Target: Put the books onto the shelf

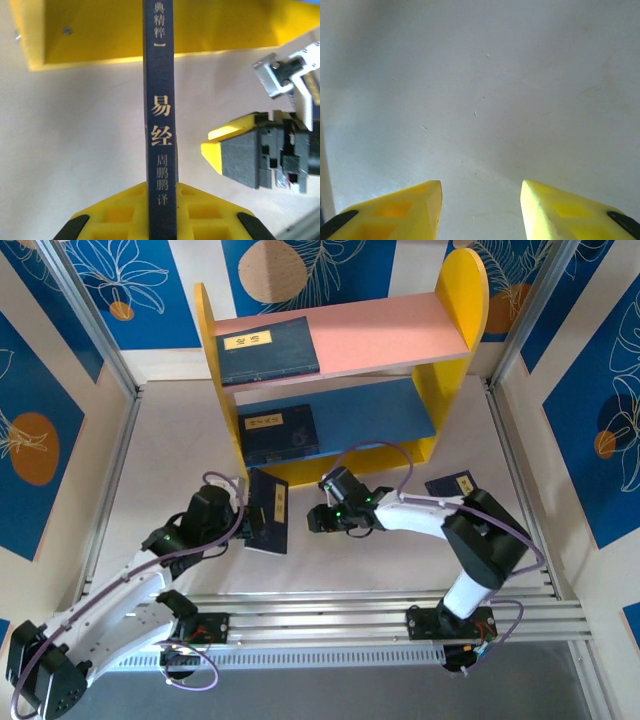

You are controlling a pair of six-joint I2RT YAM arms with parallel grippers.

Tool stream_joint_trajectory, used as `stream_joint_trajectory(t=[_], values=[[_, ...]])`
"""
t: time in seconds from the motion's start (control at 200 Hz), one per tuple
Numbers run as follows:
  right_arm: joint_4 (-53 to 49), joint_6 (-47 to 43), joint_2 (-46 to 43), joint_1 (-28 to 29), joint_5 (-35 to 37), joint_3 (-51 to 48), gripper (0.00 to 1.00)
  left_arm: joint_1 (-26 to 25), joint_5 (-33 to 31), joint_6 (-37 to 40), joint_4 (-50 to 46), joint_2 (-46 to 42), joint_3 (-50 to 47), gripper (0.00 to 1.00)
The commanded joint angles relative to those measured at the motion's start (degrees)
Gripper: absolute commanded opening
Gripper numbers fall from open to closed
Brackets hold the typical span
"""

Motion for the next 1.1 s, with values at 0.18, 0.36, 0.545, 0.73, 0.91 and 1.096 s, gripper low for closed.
stream_joint_trajectory(t=[0.18, 0.36, 0.545, 0.73, 0.91, 1.096], values=[[-9.06, -6.0, -18.4, -4.77, -1.22, 2.46, 0.5, -0.08, 8.55, 8.25, -1.92, -2.78, 17.04, 0.0], [-12.8, -9.41, -27.9, -10.16, -4.87, 8.26, 0.56, -0.16, 8.53, 12.52, -5.49, 3.27, 33.43, 0.0], [-16.29, -12.04, -29.44, -16.12, -10.44, 17.73, 0.57, -0.24, 7.22, 15.78, -4.27, 10.43, 46.64, 0.0], [-16.84, -11.67, -27.11, -19.85, -16.21, 26.82, 0.59, -0.18, -0.61, 16.65, -1.82, 17.02, 58.13, 0.0], [-10.87, -5.75, -22.4, -21.54, -24.49, 34.97, 0.59, -0.13, -8.23, 16.45, 7.23, 25.3, 65.05, 0.0], [-4.59, 0.48, -17.57, -21.27, -27.58, 41.78, 0.59, -0.11, -8.86, 16.76, 14.54, 33.51, 73.95, 0.0]])
